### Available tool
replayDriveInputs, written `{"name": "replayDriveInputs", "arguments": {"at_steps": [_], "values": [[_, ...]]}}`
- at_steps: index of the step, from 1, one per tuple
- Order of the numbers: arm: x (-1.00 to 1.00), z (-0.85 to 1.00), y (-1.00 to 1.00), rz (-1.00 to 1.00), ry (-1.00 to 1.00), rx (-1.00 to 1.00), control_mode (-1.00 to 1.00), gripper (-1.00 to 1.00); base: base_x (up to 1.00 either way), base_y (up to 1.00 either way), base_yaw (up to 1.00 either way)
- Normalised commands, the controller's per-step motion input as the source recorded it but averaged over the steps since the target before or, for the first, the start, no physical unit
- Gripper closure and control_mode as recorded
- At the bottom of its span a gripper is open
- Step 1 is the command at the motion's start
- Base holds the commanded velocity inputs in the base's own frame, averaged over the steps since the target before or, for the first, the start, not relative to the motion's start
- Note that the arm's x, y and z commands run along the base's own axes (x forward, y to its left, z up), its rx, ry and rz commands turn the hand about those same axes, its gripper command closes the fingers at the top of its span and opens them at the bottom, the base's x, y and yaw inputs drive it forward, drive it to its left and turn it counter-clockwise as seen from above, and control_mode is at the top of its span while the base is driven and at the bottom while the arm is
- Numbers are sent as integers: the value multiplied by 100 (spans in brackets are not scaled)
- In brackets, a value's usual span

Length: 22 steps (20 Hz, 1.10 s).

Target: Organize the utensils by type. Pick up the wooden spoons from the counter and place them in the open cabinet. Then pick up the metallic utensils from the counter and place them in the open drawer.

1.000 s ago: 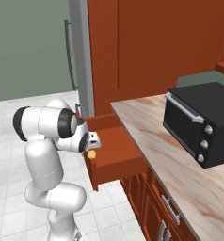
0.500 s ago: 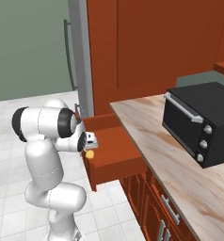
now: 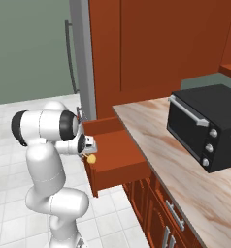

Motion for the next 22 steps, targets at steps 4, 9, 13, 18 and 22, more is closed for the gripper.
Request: {"name": "replayDriveInputs", "arguments": {"at_steps": [4,9,13,18,22], "values": [[-33,-64,51,-2,5,0,-100,100,0,0,0],[-23,-62,41,-3,7,0,-100,100,0,0,0],[-10,-50,25,-4,3,0,-100,100,0,0,0],[-1,-33,13,-6,0,0,-100,100,0,0,0],[7,-9,0,-5,0,0,-100,100,0,0,0]]}}
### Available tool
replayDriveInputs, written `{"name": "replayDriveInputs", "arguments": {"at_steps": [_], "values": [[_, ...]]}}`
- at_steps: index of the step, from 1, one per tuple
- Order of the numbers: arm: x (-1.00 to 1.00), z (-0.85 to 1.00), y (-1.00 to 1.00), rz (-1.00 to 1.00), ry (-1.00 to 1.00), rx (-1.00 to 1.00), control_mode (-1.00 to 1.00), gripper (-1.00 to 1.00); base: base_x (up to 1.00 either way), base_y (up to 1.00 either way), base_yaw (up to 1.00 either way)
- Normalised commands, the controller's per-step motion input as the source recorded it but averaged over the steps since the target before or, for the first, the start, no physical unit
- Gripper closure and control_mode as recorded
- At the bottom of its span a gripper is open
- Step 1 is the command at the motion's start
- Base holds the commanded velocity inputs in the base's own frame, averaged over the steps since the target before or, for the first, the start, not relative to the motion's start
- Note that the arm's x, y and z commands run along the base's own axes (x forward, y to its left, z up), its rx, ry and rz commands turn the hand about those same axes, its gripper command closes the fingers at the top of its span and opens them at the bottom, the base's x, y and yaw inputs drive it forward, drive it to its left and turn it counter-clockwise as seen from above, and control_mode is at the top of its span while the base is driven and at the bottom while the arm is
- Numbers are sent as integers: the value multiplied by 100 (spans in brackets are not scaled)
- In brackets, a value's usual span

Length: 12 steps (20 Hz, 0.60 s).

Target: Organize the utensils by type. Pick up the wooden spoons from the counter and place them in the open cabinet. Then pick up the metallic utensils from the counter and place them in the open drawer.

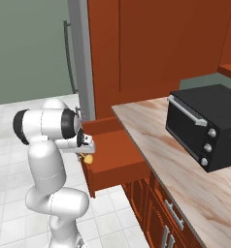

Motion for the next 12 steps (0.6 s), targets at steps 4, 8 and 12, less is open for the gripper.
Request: {"name": "replayDriveInputs", "arguments": {"at_steps": [4,8,12], "values": [[3,-3,0,-2,0,0,-100,100,0,0,0],[10,-1,-1,-1,-1,0,-100,100,0,0,0],[19,0,-3,0,-3,0,-100,100,0,0,0]]}}
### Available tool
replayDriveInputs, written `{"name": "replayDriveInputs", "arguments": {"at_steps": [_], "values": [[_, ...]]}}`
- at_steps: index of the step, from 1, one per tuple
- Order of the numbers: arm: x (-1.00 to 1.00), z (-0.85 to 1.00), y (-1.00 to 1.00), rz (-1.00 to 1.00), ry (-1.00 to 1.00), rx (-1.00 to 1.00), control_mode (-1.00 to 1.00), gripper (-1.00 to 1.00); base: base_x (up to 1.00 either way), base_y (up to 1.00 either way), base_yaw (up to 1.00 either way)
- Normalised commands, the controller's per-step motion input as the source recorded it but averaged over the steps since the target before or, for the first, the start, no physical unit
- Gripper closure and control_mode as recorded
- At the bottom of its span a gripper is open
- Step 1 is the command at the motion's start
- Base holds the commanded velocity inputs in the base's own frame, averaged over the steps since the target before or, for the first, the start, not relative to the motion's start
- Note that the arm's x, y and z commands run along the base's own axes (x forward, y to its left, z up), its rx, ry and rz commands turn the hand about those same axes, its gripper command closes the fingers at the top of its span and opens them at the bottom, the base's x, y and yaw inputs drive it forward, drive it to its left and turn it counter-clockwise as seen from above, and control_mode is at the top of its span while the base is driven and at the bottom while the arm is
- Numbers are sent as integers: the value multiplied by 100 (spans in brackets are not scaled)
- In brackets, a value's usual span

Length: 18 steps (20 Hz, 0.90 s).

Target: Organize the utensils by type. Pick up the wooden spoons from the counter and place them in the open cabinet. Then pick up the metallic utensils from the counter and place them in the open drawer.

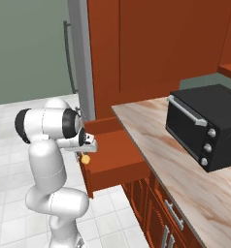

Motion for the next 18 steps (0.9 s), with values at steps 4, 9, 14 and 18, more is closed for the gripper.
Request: {"name": "replayDriveInputs", "arguments": {"at_steps": [4,9,14,18], "values": [[21,0,-5,0,-2,0,-100,100,0,0,0],[19,0,-5,0,-2,0,-100,100,0,0,0],[34,9,-9,0,0,1,-100,100,0,0,0],[45,11,-16,12,0,2,-100,100,0,0,0]]}}
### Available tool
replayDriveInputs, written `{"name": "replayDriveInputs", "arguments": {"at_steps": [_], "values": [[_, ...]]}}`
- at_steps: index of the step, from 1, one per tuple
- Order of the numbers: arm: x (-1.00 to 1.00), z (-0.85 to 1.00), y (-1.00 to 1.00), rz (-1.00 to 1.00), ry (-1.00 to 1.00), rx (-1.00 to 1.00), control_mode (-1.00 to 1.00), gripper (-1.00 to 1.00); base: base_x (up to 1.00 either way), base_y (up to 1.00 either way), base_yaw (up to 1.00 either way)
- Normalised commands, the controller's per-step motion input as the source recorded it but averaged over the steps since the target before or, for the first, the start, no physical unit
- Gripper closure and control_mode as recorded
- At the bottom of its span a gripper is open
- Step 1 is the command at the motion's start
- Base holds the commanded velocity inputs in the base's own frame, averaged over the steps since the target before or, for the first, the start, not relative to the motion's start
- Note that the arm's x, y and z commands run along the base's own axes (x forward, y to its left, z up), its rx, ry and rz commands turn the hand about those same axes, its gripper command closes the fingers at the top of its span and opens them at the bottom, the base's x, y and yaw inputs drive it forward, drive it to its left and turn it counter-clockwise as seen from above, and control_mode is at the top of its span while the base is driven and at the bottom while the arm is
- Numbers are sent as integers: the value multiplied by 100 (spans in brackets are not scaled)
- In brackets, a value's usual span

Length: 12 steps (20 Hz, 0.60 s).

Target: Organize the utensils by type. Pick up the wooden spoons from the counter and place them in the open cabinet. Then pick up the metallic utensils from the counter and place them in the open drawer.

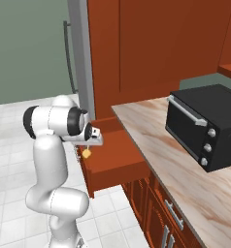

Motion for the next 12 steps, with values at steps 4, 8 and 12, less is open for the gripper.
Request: {"name": "replayDriveInputs", "arguments": {"at_steps": [4,8,12], "values": [[30,2,-11,23,0,1,-100,100,0,0,0],[38,-1,-2,31,0,0,-100,100,0,0,0],[47,-9,-8,46,0,0,-100,100,0,0,0]]}}
